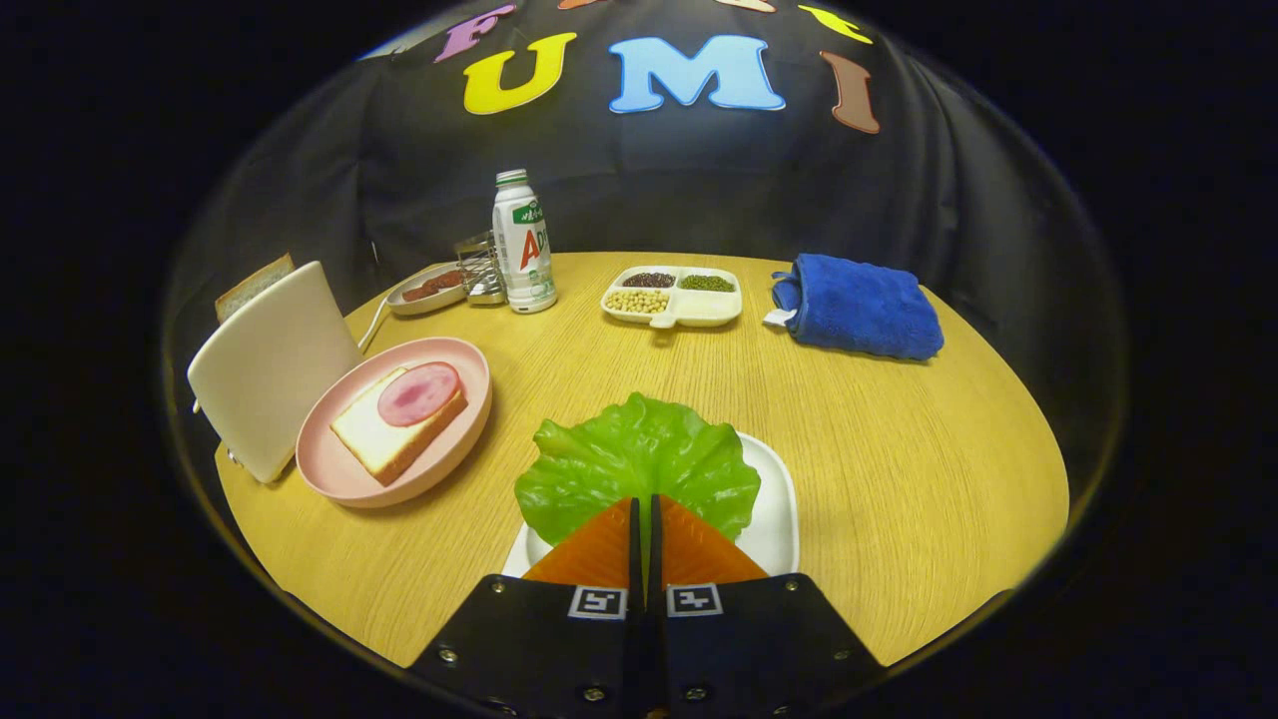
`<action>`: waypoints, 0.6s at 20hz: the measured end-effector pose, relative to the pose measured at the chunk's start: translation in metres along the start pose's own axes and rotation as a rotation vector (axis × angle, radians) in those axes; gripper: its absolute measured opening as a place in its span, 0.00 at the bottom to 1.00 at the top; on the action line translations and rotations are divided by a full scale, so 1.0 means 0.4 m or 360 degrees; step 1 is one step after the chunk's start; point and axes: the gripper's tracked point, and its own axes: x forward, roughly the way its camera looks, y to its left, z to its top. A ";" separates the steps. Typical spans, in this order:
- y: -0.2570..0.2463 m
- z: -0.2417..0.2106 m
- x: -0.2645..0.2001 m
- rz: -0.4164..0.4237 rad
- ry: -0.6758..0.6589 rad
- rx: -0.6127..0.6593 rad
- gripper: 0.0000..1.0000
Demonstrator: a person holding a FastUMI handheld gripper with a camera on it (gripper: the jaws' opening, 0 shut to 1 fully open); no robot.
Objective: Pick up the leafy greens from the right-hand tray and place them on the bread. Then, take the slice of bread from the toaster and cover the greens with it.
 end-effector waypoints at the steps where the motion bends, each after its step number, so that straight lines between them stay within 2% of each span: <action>1: -0.001 0.010 -0.007 -0.0004 -0.0015 -0.0001 0.01; 6: 0.018 0.066 -0.039 -0.0002 -0.0098 -0.0015 0.00; 12: 0.103 0.154 -0.076 0.0049 -0.0215 -0.0084 0.00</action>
